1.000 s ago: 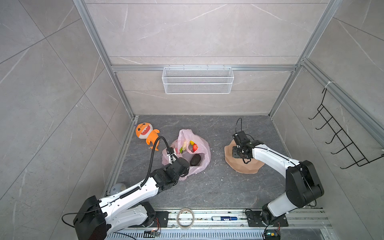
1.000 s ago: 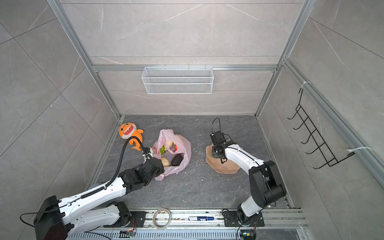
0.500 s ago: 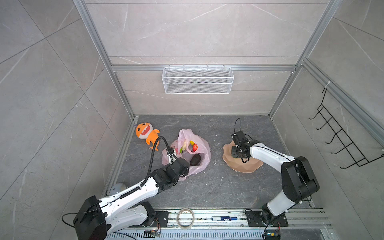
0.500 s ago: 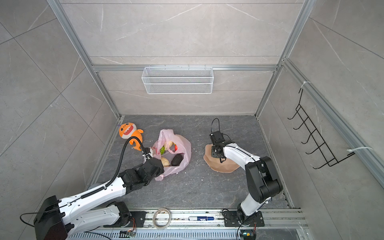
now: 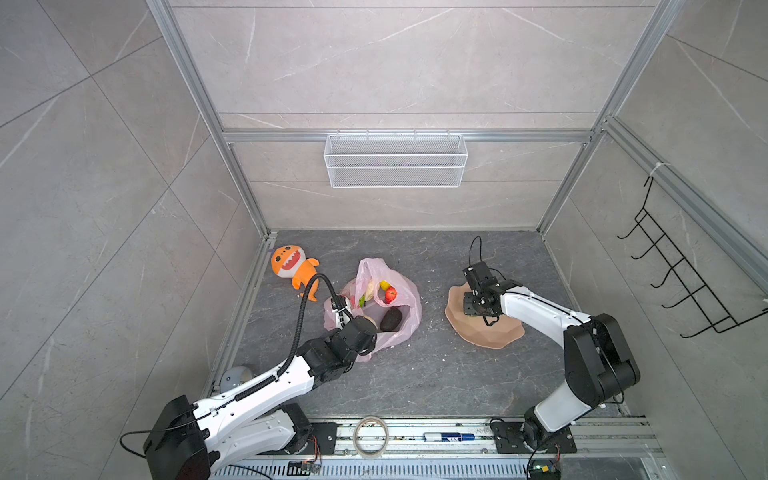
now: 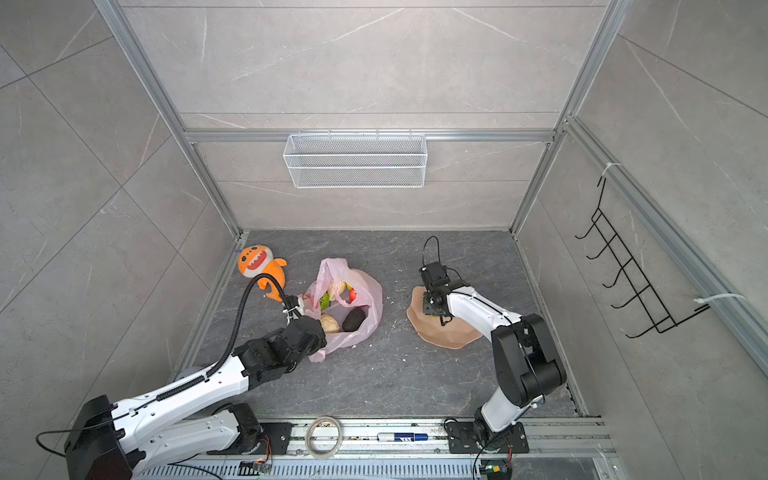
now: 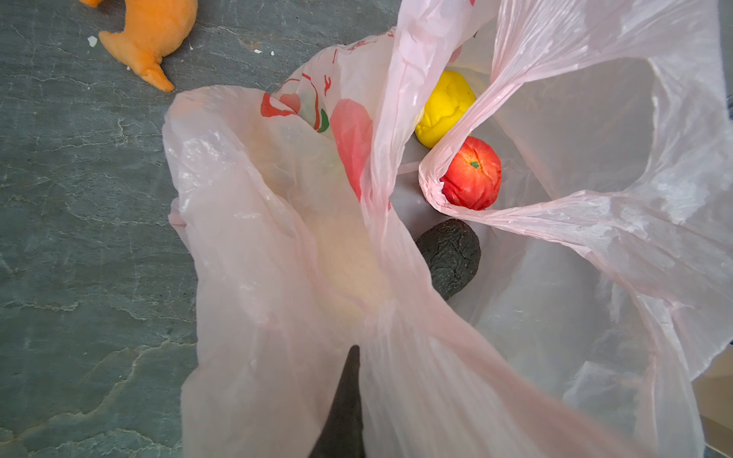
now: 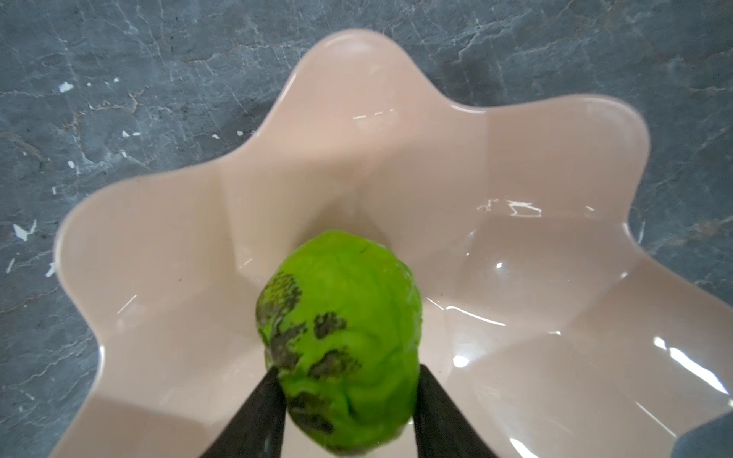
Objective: Take the fake fruits out of the plastic bag
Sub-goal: 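Carry the green fruit over the peach bowl and lower it in, then open the right gripper and move it back over the bag opening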
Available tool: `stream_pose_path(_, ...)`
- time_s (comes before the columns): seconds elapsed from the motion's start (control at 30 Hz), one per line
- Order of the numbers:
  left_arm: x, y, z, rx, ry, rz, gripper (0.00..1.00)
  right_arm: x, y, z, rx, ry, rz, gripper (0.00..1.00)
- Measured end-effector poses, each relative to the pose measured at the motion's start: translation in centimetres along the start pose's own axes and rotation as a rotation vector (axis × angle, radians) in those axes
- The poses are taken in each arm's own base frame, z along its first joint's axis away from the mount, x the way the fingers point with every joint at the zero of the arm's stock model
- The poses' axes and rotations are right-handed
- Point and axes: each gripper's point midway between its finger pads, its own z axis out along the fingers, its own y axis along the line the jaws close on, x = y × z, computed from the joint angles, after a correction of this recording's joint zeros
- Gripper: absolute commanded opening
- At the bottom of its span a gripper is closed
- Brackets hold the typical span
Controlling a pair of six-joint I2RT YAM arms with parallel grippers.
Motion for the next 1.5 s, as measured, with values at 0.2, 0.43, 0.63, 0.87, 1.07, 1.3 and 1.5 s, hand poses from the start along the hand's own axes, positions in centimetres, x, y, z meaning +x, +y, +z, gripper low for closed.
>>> stream_pose_path(0.2, 0.0, 0.0, 0.0, 0.0, 0.0, 0.0, 0.0, -0.8, -0.4, -2.5, -0.02, -0.046, 0.013, 0.58)
stream_pose_path(0.43, -0.1, 0.3, -0.3, -0.004, -0.002, 0.001, 0.0, -1.5, 0.3, -8.0, -0.087, -0.147, -0.012, 0.55)
stream_pose_path(0.63, -0.2, 1.4, -0.8, -0.022, -0.019, -0.017, 0.0, -0.6, 8.9, -14.4, -0.222, -0.25, -0.229, 0.55)
stream_pose_path(0.87, 2.3, 4.2, -0.5, -0.075, 0.029, -0.024, 0.0, 1.1, 19.1, -18.4, -0.428, -0.277, -0.369, 0.53)
stream_pose_path(1.07, 2.9, 4.6, -0.8, -0.072, 0.055, -0.042, 0.0, 3.1, 26.7, -17.3, -0.516, -0.219, -0.413, 0.48)
stream_pose_path(1.3, 2.9, 4.6, -0.8, -0.072, 0.055, -0.06, 0.0, 6.7, 30.0, -13.4, -0.522, -0.111, -0.44, 0.51)
stream_pose_path(1.5, 2.9, 5.0, -0.9, -0.084, 0.051, -0.07, 0.0, 7.2, 31.5, -12.2, -0.553, -0.125, -0.476, 0.59)
